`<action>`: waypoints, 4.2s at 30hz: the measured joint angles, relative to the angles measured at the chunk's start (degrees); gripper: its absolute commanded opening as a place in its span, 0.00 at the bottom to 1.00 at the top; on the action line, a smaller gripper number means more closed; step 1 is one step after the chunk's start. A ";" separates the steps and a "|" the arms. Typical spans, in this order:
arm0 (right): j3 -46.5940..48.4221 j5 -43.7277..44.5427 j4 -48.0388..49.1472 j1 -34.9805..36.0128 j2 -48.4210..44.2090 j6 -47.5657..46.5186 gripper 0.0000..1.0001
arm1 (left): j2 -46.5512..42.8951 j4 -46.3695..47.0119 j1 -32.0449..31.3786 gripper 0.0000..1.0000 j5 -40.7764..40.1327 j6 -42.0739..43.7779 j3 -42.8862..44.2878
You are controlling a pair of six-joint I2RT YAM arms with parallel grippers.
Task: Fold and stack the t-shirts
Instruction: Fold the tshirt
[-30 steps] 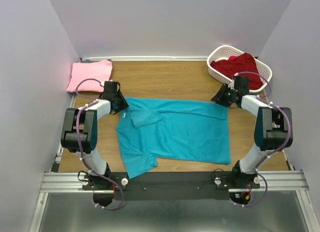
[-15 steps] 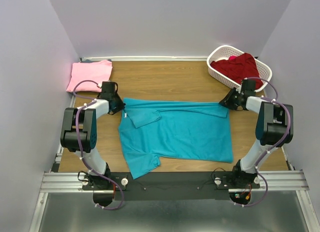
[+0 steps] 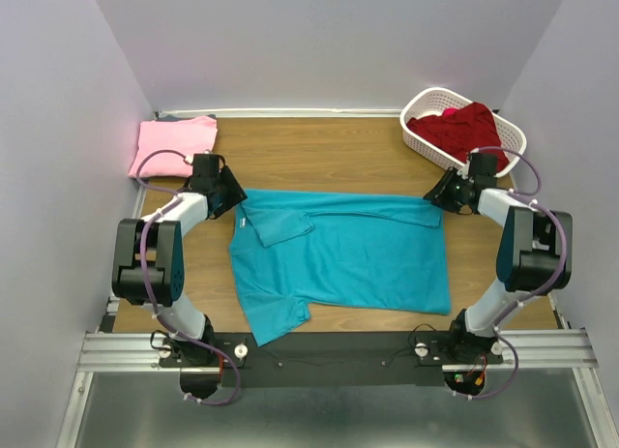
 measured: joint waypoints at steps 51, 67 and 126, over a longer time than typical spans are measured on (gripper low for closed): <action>-6.36 12.15 -13.68 1.31 -8.11 0.87 0.01 | 13.00 -0.70 -5.68 0.42 -5.01 4.70 12.33; -8.37 13.73 -14.36 0.68 -10.58 -0.90 0.31 | 13.14 -1.73 -4.20 0.43 -7.50 5.14 13.14; 27.74 21.90 -16.83 50.71 18.36 -48.50 0.01 | 13.14 -3.13 -4.44 0.45 -9.05 6.43 13.55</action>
